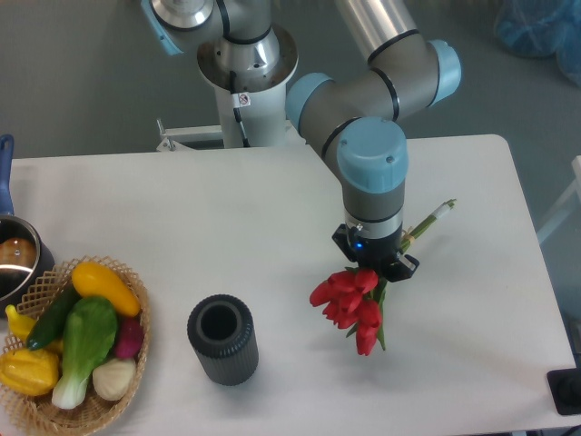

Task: Insert the flowers into the vase
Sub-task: 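Carry the red tulip bunch in the gripper toward the black vase, then tilt the tulip bunch and align the stems over the vase opening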

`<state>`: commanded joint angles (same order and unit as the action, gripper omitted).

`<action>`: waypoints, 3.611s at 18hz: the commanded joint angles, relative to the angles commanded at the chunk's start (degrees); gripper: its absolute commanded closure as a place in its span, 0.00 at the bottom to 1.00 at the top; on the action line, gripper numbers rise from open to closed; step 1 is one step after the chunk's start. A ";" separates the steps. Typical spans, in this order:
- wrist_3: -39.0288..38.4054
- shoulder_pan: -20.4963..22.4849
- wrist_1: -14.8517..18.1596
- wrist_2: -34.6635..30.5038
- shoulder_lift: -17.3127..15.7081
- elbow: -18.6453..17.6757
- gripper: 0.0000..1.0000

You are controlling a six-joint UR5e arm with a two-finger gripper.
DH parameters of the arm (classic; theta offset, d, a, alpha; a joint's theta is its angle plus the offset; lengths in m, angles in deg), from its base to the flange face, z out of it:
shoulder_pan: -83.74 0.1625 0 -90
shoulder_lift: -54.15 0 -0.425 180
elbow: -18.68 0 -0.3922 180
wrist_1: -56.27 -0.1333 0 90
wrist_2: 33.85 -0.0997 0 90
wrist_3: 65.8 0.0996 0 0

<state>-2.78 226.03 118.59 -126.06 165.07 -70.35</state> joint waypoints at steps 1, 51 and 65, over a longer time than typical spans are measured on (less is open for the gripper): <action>0.00 0.09 -0.17 1.93 -0.70 -0.35 0.98; -15.21 8.96 -15.91 68.30 -9.32 -3.34 0.94; -14.86 8.70 -17.05 78.32 -8.97 -2.90 0.94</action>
<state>-17.64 234.73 101.53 -47.73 156.10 -73.25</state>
